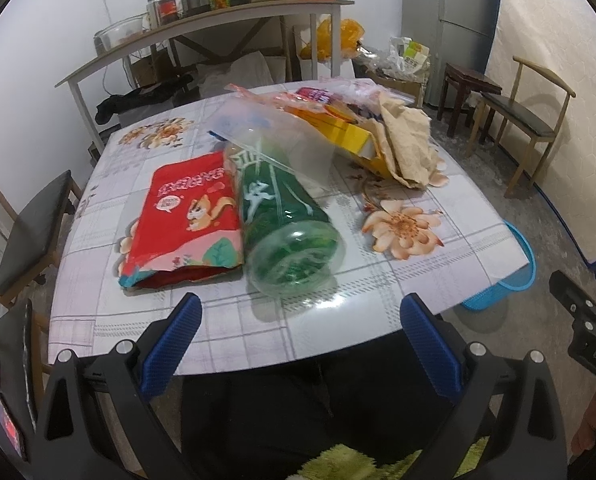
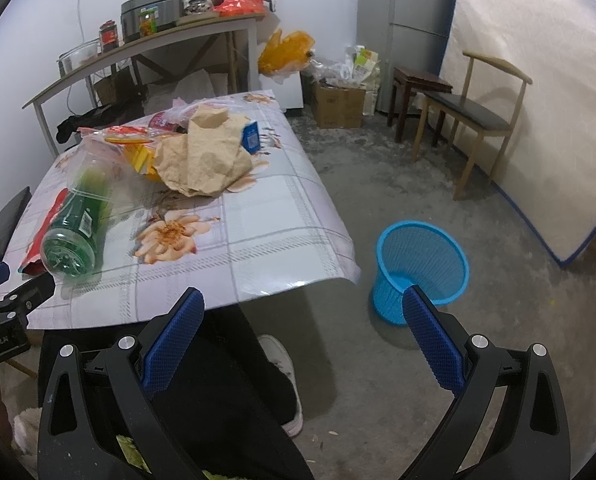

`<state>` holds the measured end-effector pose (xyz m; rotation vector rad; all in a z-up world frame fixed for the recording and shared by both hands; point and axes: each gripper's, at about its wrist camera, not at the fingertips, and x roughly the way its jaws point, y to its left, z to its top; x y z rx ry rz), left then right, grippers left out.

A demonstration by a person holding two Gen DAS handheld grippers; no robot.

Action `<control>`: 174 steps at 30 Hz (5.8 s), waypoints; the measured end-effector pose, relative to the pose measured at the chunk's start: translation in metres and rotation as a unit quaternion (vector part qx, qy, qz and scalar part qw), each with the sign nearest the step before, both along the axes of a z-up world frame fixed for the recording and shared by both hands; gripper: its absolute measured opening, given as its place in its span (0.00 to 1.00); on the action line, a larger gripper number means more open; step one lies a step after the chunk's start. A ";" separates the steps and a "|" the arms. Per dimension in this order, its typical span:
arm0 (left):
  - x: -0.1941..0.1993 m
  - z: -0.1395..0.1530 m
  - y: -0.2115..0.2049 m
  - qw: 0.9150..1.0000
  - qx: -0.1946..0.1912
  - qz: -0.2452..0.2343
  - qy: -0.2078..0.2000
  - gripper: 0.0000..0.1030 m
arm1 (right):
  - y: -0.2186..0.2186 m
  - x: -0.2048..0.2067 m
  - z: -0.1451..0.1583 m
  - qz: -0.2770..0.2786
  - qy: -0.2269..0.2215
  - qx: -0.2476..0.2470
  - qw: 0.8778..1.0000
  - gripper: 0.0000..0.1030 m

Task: Collect trash
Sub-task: 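Move the left tool to the red snack bag and close on its edge, then lift the red snack bag with the left tool while the right tool reaches for the clear snack packet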

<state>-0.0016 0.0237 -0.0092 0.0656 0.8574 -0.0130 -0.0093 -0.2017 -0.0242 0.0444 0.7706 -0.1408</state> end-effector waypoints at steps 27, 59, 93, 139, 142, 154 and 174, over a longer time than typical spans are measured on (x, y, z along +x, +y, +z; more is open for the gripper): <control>0.080 -0.031 0.207 0.975 -0.211 0.073 0.004 0.82 | 0.106 0.077 0.009 0.174 0.018 0.112 0.978 0.93; 0.006 -0.027 0.228 0.985 -0.136 0.104 0.031 0.00 | 0.263 0.058 -0.002 0.425 0.005 0.031 0.905 0.37; 0.020 -0.062 0.255 0.915 -0.375 0.131 0.072 0.36 | 0.260 0.075 -0.049 0.437 0.071 0.079 0.893 0.11; 0.049 -0.061 0.205 0.974 -0.208 0.060 0.063 0.11 | 0.209 0.063 0.032 0.447 -0.033 0.140 0.883 0.50; 0.045 -0.059 0.203 0.977 -0.199 0.057 0.059 0.11 | 0.175 0.090 0.062 0.402 -0.071 0.141 0.902 0.54; 0.050 -0.060 0.209 0.974 -0.214 0.052 0.052 0.11 | 0.153 0.212 0.057 0.322 -0.007 0.056 0.945 0.66; 0.053 -0.062 0.216 0.968 -0.241 0.042 0.054 0.11 | 0.178 0.271 0.011 0.385 0.167 0.098 0.902 0.30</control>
